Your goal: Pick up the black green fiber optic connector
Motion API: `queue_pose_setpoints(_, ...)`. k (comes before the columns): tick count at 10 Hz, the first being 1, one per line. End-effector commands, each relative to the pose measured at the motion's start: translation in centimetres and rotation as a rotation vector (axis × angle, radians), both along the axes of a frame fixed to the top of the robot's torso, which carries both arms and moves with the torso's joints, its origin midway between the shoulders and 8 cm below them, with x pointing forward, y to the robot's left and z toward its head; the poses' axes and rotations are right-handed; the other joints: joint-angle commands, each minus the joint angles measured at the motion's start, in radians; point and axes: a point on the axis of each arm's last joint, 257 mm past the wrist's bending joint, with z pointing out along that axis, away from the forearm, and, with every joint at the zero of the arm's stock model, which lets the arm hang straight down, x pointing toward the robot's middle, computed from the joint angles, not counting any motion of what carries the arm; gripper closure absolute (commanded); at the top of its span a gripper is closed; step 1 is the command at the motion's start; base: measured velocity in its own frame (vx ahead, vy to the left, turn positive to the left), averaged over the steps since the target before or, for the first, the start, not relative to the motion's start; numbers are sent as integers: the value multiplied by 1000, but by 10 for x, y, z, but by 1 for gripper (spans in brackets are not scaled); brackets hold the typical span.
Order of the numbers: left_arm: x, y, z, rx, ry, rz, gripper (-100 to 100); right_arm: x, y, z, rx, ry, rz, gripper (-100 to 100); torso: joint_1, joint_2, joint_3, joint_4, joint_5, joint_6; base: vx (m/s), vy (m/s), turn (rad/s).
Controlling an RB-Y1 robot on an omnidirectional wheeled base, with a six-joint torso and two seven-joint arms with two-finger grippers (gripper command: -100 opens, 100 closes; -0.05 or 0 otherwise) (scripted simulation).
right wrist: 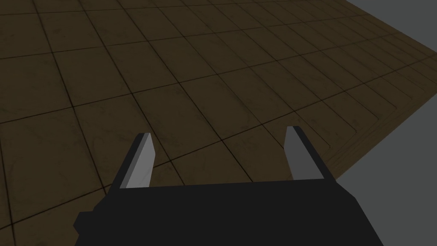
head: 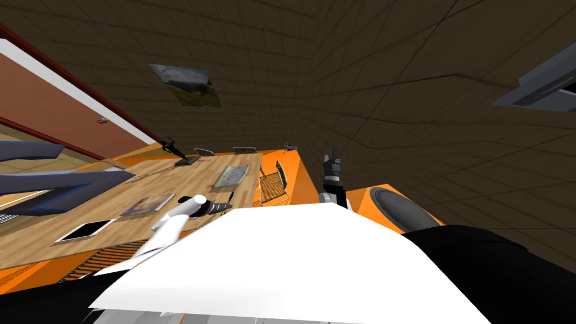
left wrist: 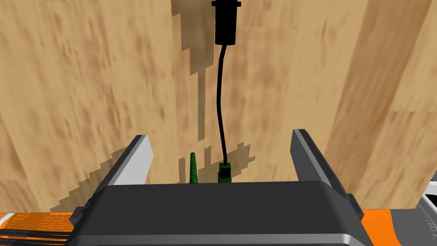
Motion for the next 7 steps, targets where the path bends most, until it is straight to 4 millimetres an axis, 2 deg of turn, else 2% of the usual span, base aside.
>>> queue_pose_setpoints(1, 0, 0, 0, 0, 0, 0, -100, 0, 0, 0, 0, 0, 0, 0, 0, 0, 0, 0, 0, 0, 19, 12, 4)
queue_pose_setpoints(2, 0, 0, -1, 2, -2, -1, 100, 0, 0, 0, 0, 0, 0, 0, -1, 1, 0, 0, 0, 0, 0, 0, 0)
queue_pose_setpoints(6, 0, 0, -1, 2, -2, -1, 100, 0, 0, 0, 0, 0, 0, 0, -2, 2, 1, 1, -1, 0, 0, 0, 0)
queue_pose_setpoints(7, 0, 0, -1, 2, -2, -1, 0, 0, 0, 0, 0, 0, 0, 0, -2, 2, 1, 1, -1, 0, 0, 0, 0)
